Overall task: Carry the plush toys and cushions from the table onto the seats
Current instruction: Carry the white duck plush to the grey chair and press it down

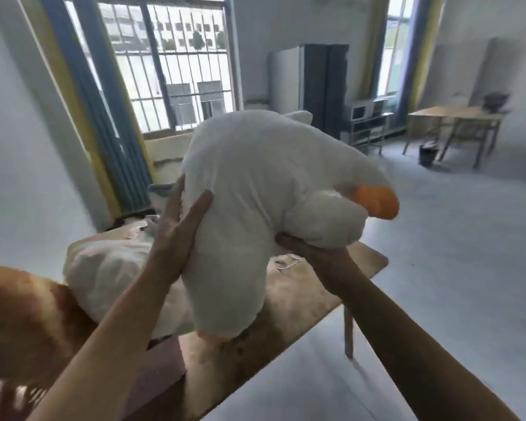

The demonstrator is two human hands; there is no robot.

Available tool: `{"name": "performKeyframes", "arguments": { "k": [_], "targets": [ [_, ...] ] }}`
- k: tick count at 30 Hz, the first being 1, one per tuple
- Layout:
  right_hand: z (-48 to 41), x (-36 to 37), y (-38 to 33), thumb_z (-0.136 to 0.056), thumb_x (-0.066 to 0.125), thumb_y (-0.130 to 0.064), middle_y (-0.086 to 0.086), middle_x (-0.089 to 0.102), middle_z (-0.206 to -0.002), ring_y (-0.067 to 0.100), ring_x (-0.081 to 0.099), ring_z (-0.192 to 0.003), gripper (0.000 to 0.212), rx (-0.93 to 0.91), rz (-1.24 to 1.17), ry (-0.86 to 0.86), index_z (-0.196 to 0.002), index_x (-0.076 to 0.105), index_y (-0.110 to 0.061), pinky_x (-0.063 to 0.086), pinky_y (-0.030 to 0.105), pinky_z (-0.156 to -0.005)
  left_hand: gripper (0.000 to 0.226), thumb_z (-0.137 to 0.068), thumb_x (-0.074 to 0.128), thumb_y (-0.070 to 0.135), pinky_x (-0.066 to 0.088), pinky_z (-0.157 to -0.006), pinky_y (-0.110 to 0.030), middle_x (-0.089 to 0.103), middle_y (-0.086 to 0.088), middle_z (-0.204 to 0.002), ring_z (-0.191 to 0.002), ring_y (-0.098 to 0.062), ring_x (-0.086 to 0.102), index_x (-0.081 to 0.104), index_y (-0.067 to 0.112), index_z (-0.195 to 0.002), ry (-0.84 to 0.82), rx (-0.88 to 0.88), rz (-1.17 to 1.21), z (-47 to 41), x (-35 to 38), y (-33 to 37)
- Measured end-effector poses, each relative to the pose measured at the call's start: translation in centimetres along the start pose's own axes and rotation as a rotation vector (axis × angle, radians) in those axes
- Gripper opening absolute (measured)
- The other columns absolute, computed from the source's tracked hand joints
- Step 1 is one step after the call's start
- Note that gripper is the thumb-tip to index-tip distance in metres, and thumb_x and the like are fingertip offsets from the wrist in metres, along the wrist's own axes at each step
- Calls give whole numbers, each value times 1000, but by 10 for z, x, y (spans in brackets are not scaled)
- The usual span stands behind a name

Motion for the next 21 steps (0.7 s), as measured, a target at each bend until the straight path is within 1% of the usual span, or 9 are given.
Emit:
{"name": "performKeyframes", "arguments": {
  "k": [4, 6, 9, 12, 13, 14, 17, 19, 21],
  "targets": [
    [32, -101, 9, -67, 93, -28, 6, 73, -123, 16, 70, -112, 72, 69, 96, 140, -129, 64, -6, 56, 38, -101, 97, -65, 63, 75, 40, -92, -7, 41, 19, -150, -129, -3, 46, 34, 46, -153, -159, 112, 12, 14, 107, 21],
    [49, -149, 10, -68, 92, -33, -1, 73, -119, 4, 70, -106, 58, 108, 122, 199, -119, 67, -16, 55, 30, -95, 96, -67, 66, 73, 43, -102, -18, 41, 17, -155, -131, -4, 47, 35, 47, -154, -250, 151, 34, 20, 161, 28],
    [75, -223, 10, -87, 79, -16, -14, 64, -111, -13, 63, -92, 34, 146, 134, 272, -114, 60, -22, 48, 3, -79, 91, -68, 70, 72, 43, -114, -38, 45, 19, -155, -136, -4, 49, 37, 53, -150, -387, 188, 49, 31, 248, 38],
    [94, -305, 16, -69, 87, -54, -6, 65, -130, 7, 60, -123, 76, 131, 171, 383, -131, 62, -16, 45, 30, -111, 88, -66, 73, 71, 41, -117, -42, 47, 20, -153, -138, -3, 48, 40, 57, -146, -506, 203, 65, 43, 343, 48],
    [99, -332, 17, -61, 87, -61, -3, 64, -137, 9, 58, -128, 92, 128, 178, 422, -136, 60, -16, 44, 35, -113, 88, -66, 73, 71, 40, -117, -41, 47, 22, -153, -138, -2, 48, 40, 56, -146, -539, 206, 84, 47, 375, 51],
    [103, -357, 13, -63, 88, -58, -4, 64, -137, 3, 58, -126, 88, 142, 177, 450, -136, 60, -17, 44, 32, -109, 88, -66, 73, 70, 40, -117, -37, 47, 25, -151, -137, 1, 47, 41, 56, -147, -565, 198, 98, 51, 406, 55],
    [110, -435, 6, -87, 81, -19, -20, 62, -115, -29, 56, -90, 37, 175, 150, 506, -114, 59, -33, 45, 6, -86, 87, -66, 72, 69, 42, -99, -9, 47, 42, -134, -120, 24, 47, 42, 55, -147, -620, 163, 158, 62, 494, 63],
    [113, -483, 3, -90, 77, -13, -23, 62, -106, -22, 58, -90, 32, 185, 184, 555, -101, 59, -37, 48, 13, -94, 85, -72, 71, 63, 37, -84, 6, 42, 47, -127, -107, 37, 43, 40, 50, -149, -658, 151, 177, 68, 548, 65],
    [111, -525, 5, -89, 78, -21, -10, 69, -109, 0, 64, -104, 20, 207, 230, 610, -100, 65, -32, 46, 31, -106, 80, -78, 68, 56, 34, -79, 10, 40, 47, -125, -102, 41, 40, 38, 47, -151, -701, 133, 173, 72, 597, 63]
  ]
}}
Point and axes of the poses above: each hand's wrist, its own z-axis away from the middle knuckle, its own x-axis out of the palm, y = z × x, the point moved 4 cm from there along -z, towards the middle knuckle
